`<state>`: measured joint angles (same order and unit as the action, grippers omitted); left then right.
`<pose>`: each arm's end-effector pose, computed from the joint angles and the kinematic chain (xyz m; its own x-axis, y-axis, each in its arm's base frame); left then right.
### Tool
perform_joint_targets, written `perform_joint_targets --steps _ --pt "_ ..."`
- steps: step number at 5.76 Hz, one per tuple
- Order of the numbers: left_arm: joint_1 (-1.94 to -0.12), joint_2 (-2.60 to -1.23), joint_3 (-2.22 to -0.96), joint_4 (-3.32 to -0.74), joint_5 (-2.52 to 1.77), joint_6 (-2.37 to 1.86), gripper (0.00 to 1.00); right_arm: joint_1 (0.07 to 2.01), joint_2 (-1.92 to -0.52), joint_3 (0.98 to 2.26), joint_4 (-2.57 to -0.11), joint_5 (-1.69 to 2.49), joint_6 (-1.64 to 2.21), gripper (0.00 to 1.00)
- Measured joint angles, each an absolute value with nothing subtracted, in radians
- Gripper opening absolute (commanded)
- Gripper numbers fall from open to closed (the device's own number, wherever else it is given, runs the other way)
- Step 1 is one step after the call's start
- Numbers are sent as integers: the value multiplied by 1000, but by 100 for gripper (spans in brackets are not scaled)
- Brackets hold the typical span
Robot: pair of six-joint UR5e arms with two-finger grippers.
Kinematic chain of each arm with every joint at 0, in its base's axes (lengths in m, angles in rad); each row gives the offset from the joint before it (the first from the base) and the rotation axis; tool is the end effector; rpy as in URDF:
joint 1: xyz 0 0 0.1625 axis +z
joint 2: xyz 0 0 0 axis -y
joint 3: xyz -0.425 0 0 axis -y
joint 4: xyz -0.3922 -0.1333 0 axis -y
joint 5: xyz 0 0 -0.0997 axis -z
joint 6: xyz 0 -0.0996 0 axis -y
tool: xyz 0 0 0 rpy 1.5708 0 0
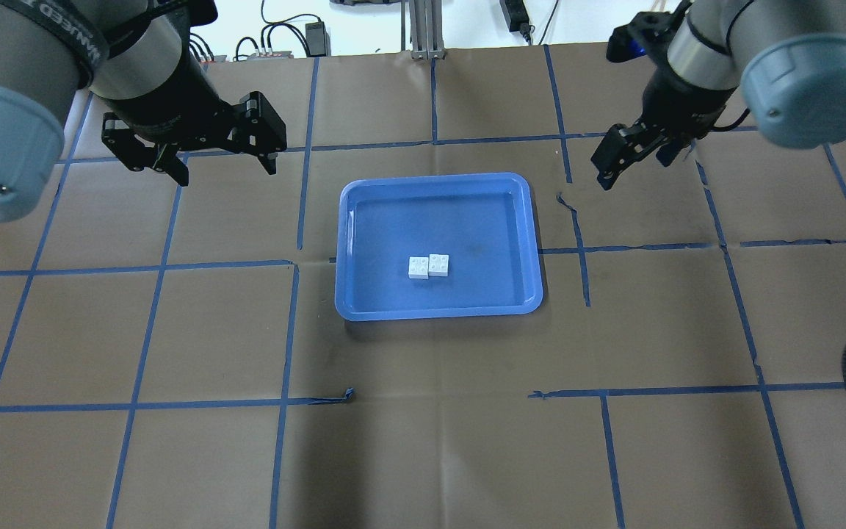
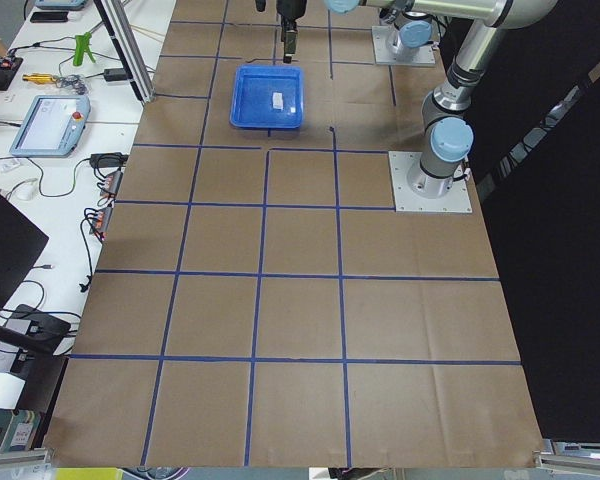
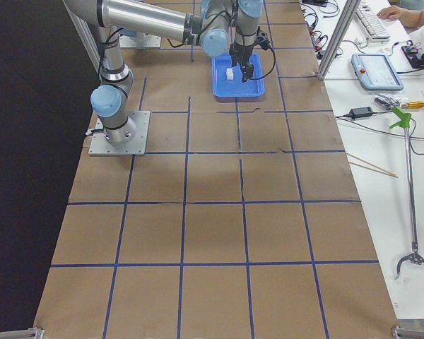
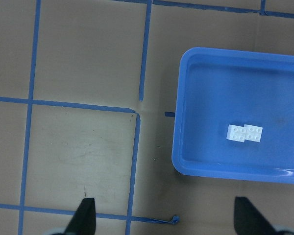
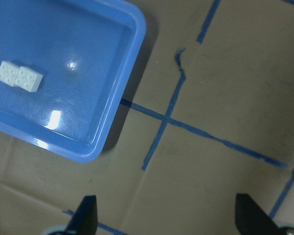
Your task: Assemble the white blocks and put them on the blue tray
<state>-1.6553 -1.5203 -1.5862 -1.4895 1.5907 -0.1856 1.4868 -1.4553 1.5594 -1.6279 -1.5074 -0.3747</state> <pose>-0.1715 -0.4683 0.5134 -0.9948 -0.1020 0.0020 -0.1015 0.9878 -0.1178 0.0943 -0.5438 0.4399 -0.9559 -0.2836 -0.0761 -0.2859 0.9580 0.0206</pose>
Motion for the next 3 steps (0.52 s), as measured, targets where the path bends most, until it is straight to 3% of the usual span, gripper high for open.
perform_joint_targets --steps 3 --pt "-1657 -1520 -1586 -1490 1591 -186 99 1557 -1485 1397 -1448 -1538 46 100"
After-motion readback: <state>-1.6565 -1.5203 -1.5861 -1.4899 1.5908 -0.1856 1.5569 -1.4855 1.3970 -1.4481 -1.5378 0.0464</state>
